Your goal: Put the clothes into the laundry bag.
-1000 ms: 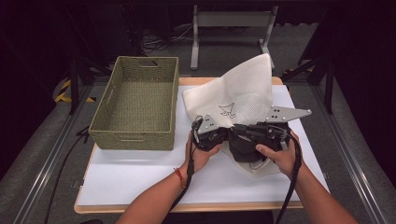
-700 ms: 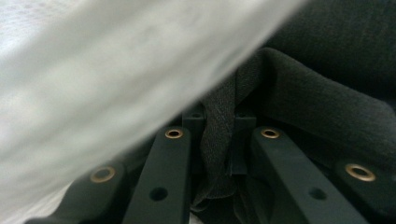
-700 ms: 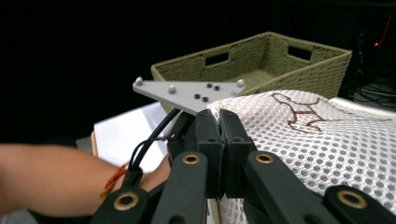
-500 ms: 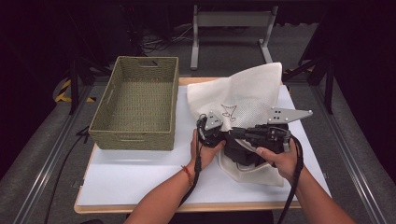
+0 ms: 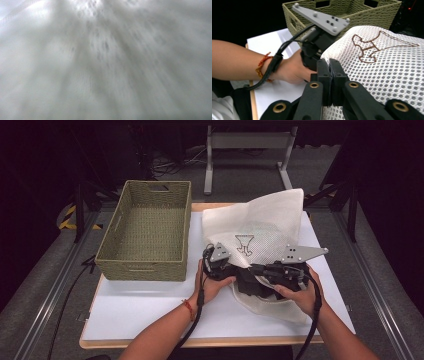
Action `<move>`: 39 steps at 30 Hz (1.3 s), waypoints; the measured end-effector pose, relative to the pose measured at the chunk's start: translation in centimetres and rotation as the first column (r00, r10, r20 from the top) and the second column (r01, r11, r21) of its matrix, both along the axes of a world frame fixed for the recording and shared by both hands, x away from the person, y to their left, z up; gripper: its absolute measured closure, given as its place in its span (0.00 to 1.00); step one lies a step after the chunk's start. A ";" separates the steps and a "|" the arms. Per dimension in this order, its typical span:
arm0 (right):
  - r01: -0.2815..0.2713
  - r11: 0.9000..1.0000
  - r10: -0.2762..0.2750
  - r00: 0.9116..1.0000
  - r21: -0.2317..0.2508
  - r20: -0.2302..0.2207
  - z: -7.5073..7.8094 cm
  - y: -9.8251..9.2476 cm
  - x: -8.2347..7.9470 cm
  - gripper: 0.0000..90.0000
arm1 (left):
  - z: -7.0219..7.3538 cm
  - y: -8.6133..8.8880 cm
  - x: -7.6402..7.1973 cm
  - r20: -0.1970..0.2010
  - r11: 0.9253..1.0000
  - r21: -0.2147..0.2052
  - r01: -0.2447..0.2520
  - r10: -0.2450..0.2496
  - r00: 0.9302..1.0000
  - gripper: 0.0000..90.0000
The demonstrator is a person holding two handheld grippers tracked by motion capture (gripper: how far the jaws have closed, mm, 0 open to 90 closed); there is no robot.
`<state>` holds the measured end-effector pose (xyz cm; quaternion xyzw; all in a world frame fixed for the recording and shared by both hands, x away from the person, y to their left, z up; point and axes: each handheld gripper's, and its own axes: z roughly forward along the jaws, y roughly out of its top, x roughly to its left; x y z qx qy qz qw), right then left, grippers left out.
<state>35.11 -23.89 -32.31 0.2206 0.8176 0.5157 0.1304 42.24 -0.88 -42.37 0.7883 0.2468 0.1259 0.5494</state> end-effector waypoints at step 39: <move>0.030 0.999 -0.028 0.999 0.045 -0.032 0.8 -0.3 -0.8 0.99 | -0.9 -5.2 0.1 0.167 0.991 0.089 -0.097 0.081 0.983 0.85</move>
